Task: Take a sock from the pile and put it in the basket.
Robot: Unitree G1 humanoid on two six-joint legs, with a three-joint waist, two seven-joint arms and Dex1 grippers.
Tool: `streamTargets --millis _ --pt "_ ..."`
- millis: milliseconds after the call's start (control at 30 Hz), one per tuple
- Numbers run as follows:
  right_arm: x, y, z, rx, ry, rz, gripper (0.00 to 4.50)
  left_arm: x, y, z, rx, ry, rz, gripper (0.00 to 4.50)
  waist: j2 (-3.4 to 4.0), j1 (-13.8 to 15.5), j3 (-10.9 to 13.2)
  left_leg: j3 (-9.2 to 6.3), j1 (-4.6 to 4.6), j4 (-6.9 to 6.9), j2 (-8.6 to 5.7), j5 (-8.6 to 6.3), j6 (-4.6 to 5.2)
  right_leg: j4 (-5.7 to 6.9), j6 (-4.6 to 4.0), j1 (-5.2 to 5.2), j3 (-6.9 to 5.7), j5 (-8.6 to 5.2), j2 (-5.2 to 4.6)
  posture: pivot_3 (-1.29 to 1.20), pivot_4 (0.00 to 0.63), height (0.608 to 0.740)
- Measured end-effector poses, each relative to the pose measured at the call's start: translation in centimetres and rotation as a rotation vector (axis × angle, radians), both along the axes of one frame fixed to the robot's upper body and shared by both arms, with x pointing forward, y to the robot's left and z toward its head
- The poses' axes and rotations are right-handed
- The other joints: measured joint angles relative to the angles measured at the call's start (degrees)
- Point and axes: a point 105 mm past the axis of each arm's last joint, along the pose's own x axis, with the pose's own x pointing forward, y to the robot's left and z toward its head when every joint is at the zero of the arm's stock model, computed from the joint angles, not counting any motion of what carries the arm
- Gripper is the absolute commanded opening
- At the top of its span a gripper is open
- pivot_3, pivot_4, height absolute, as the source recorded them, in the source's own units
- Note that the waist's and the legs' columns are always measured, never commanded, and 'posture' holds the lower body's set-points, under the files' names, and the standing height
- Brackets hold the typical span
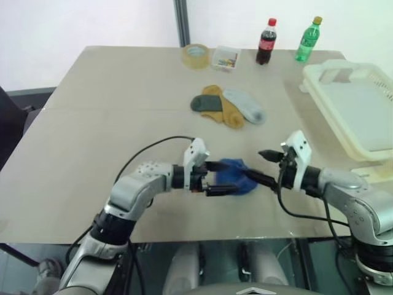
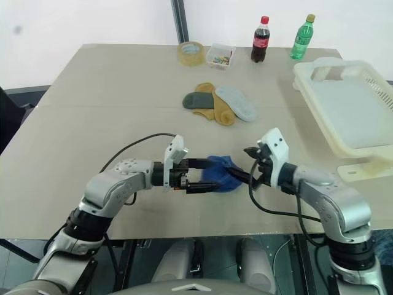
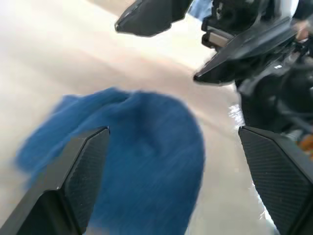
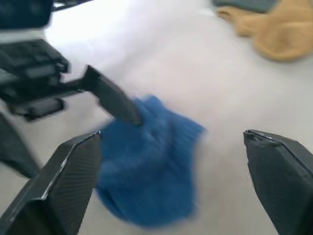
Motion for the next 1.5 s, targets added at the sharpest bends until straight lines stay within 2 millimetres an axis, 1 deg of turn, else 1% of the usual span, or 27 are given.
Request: streamTargets --millis 33,100,133,167,200,333,400,433,500,567,600,700,733,767,900,933,967,1000,1033,1100,1133,1233,1300,1400,1433,1467,1500 --pt "0.2 0.3 -0.3 -0.002 0.015 0.001 4.48 -0.2 0.3 0.5 -0.007 -0.032 0.004 4.50 -0.01 0.3 0.0 -0.01 -0.04 0.00 -0.05 -0.02 0.03 -0.02 0.01 -0.01 -0.04 0.00 -0.03 0.00 0.150 0.740" --pt "0.9 0.9 -2.3 -0.039 0.077 -0.011 4.48 -0.9 1.9 1.4 -0.004 -0.105 0.020 4.50 0.02 0.2 0.0 0.02 -0.05 0.00 -0.04 -0.03 0.04 -0.05 0.00 -0.03 -0.03 -0.01 -0.04 0.00 0.150 0.740" --pt "1.0 1.0 -2.6 -0.046 0.088 -0.015 4.48 -1.0 2.1 1.4 0.000 -0.111 0.023 4.50 0.02 0.2 0.0 0.03 -0.05 0.00 -0.04 -0.03 0.04 -0.05 0.00 -0.04 -0.02 -0.01 -0.03 0.00 0.150 0.740" --pt "1.1 1.0 -4.0 -0.075 0.122 -0.024 4.48 -1.1 2.7 1.4 0.007 -0.118 0.039 4.50 0.05 0.4 0.0 0.04 -0.06 0.00 -0.04 -0.03 0.04 -0.05 0.00 -0.05 -0.04 -0.01 -0.02 0.00 0.150 0.740" --pt "1.1 1.3 -4.8 -0.119 0.108 -0.007 4.48 -1.5 3.3 1.0 0.022 -0.115 0.055 4.50 0.05 0.2 0.0 0.06 -0.05 0.00 -0.03 -0.03 0.04 -0.05 0.01 -0.04 -0.03 -0.01 -0.01 0.00 0.150 0.740" --pt "1.2 1.7 -5.6 -0.209 0.039 0.036 4.48 -1.3 4.4 0.6 0.033 -0.123 0.119 4.50 -0.03 -0.2 0.0 0.05 0.13 0.00 0.01 -0.03 0.05 -0.03 0.03 0.07 -0.04 -0.02 0.02 0.00 0.150 0.740" --pt "1.3 2.0 -6.0 -0.242 0.002 0.060 4.08 -1.2 4.7 0.6 0.030 -0.139 0.142 4.50 -0.04 -0.4 -0.1 0.03 0.23 0.00 0.02 -0.03 0.05 -0.04 0.03 0.17 -0.06 -0.03 0.03 0.00 0.150 0.740" --pt "1.4 2.2 -6.1 -0.257 -0.021 0.073 3.79 -1.3 4.7 0.5 0.023 -0.144 0.146 4.50 -0.05 -0.6 -0.2 0.04 0.24 0.00 0.04 -0.04 0.05 -0.04 0.03 0.17 -0.06 -0.03 0.03 0.00 0.150 0.740" --pt "1.0 2.9 -6.3 -0.289 -0.074 0.143 2.91 -1.4 4.6 0.4 0.008 -0.156 0.147 4.50 -0.04 -0.6 -0.3 0.04 0.25 -0.01 0.06 -0.04 0.04 -0.04 0.03 0.17 -0.06 -0.03 0.03 0.00 0.150 0.740" --pt "0.6 3.2 -6.5 -0.312 -0.109 0.192 2.26 -1.4 4.7 0.4 0.010 -0.176 0.153 4.50 -0.03 -0.5 -0.4 0.03 0.25 0.00 0.07 -0.04 0.04 -0.04 0.01 0.17 -0.08 -0.03 0.04 0.00 0.150 0.740" --pt "0.5 3.3 -6.5 -0.314 -0.114 0.201 1.77 -1.4 4.7 0.4 0.009 -0.179 0.155 4.50 -0.04 -0.5 -0.4 0.03 0.25 0.00 0.07 -0.04 0.04 -0.04 0.01 0.17 -0.08 -0.03 0.04 0.00 0.150 0.740" --pt "0.1 3.5 -6.5 -0.305 -0.132 0.235 0.48 -0.6 4.6 0.4 -0.015 -0.195 0.177 4.50 -0.06 -0.4 -0.7 0.03 0.25 0.00 0.06 -0.04 0.04 -0.04 0.02 0.20 -0.08 -0.03 0.02 0.00 0.150 0.740" --pt "0.1 3.5 -6.5 -0.301 -0.135 0.234 0.14 -0.4 4.6 0.4 -0.018 -0.201 0.183 4.50 -0.08 -0.4 -0.8 0.03 0.26 0.00 0.05 -0.04 0.04 -0.04 0.02 0.21 -0.09 -0.03 0.02 0.00 0.150 0.740" --pt "0.1 3.4 -6.5 -0.294 -0.134 0.224 0.02 -0.2 4.4 0.4 -0.024 -0.207 0.183 4.50 -0.09 -0.4 -0.8 0.03 0.26 0.00 0.05 -0.04 0.04 -0.05 0.02 0.23 -0.09 -0.02 0.01 0.00 0.150 0.740" --pt "1.0 2.8 -6.2 -0.177 -0.075 0.128 0.02 0.1 2.9 0.8 -0.075 -0.233 0.161 4.50 -0.09 -0.3 -0.9 0.02 0.23 0.00 0.05 -0.04 0.04 -0.05 0.01 0.22 -0.10 -0.01 -0.01 0.00 0.150 0.740" --pt "1.9 2.3 -5.8 -0.113 -0.044 0.053 0.02 0.2 2.5 0.9 -0.087 -0.238 0.155 4.50 -0.08 -0.2 -0.9 0.01 0.22 0.01 0.05 -0.03 0.04 -0.04 0.01 0.22 -0.10 -0.01 -0.01 0.00 0.150 0.740" --pt "3.1 1.2 -5.3 -0.069 -0.033 -0.036 0.02 0.2 2.0 1.1 -0.103 -0.245 0.151 4.50 -0.04 -0.2 -0.8 0.01 0.17 0.02 0.03 -0.03 0.04 -0.04 0.01 0.19 -0.10 0.00 -0.02 0.00 0.150 0.740" --pt "4.6 -0.6 -4.3 -0.016 -0.031 -0.146 0.02 0.4 1.6 1.3 -0.115 -0.258 0.154 4.50 -0.01 -0.1 -0.8 0.02 0.14 0.02 0.00 -0.03 0.04 -0.04 0.00 0.17 -0.09 0.00 -0.03 0.00 0.150 0.740" --pt "5.7 -1.8 -3.2 0.012 -0.051 -0.215 0.02 0.6 1.4 1.4 -0.121 -0.268 0.156 4.50 0.04 0.0 -0.7 0.04 0.10 0.02 -0.02 -0.03 0.05 -0.04 0.01 0.14 -0.07 0.01 -0.04 0.00 0.150 0.740" --pt "8.7 -5.9 1.5 0.123 -0.142 -0.413 0.02 1.1 0.4 2.1 -0.162 -0.291 0.160 4.50 0.13 0.0 -0.7 0.06 0.06 0.02 -0.05 -0.04 0.05 -0.05 0.01 0.11 -0.05 0.01 -0.03 0.00 0.150 0.740" --pt "9.5 -7.5 3.4 0.156 -0.187 -0.474 0.02 1.2 -0.2 2.4 -0.180 -0.304 0.154 4.50 0.17 0.2 -0.7 0.04 0.05 0.01 -0.06 -0.04 0.06 -0.05 0.04 0.10 -0.06 0.02 -0.01 0.00 0.150 0.740" --pt "11.6 -11.6 7.9 0.230 -0.268 -0.645 0.02 1.9 -1.7 3.6 -0.244 -0.332 0.165 4.50 0.28 0.2 -0.6 0.04 0.02 -0.07 -0.08 -0.04 0.08 -0.07 0.21 0.08 -0.07 0.12 0.02 0.00 0.150 0.740" --pt "13.2 -15.3 10.4 0.258 -0.305 -0.801 0.02 2.5 -2.4 4.4 -0.268 -0.363 0.178 4.50 0.35 0.2 -0.5 0.09 0.03 -0.10 -0.12 -0.04 0.08 -0.08 0.22 0.07 -0.05 0.12 0.04 0.00 0.150 0.740" --pt "14.7 -20.7 12.9 0.263 -0.328 -1.026 0.02 3.1 -3.1 4.8 -0.281 -0.382 0.196 4.50 0.41 0.0 -0.5 0.28 0.02 -0.18 -0.19 -0.04 0.09 -0.11 0.24 -0.04 0.12 0.13 0.07 0.00 0.150 0.740" --pt "15.1 -22.3 13.2 0.258 -0.318 -1.098 0.02 3.3 -3.3 4.7 -0.278 -0.382 0.202 4.50 0.41 -0.1 -0.5 0.37 0.02 -0.26 -0.21 -0.04 0.10 -0.15 0.24 -0.05 0.16 0.13 0.07 0.00 0.150 0.740" --pt "15.1 -23.0 13.3 0.254 -0.315 -1.128 0.02 3.3 -3.4 4.6 -0.278 -0.379 0.202 4.50 0.41 -0.2 -0.5 0.40 0.03 -0.29 -0.21 -0.04 0.10 -0.16 0.24 -0.08 0.22 0.13 0.08 0.00 0.150 0.740" --pt "15.5 -24.5 12.8 0.244 -0.276 -1.196 0.02 3.4 -3.6 4.5 -0.277 -0.381 0.207 4.50 0.41 -0.5 -0.5 0.51 0.06 -0.43 -0.18 -0.04 0.10 -0.23 0.24 -0.12 0.33 0.13 0.11 0.00 0.150 0.740"
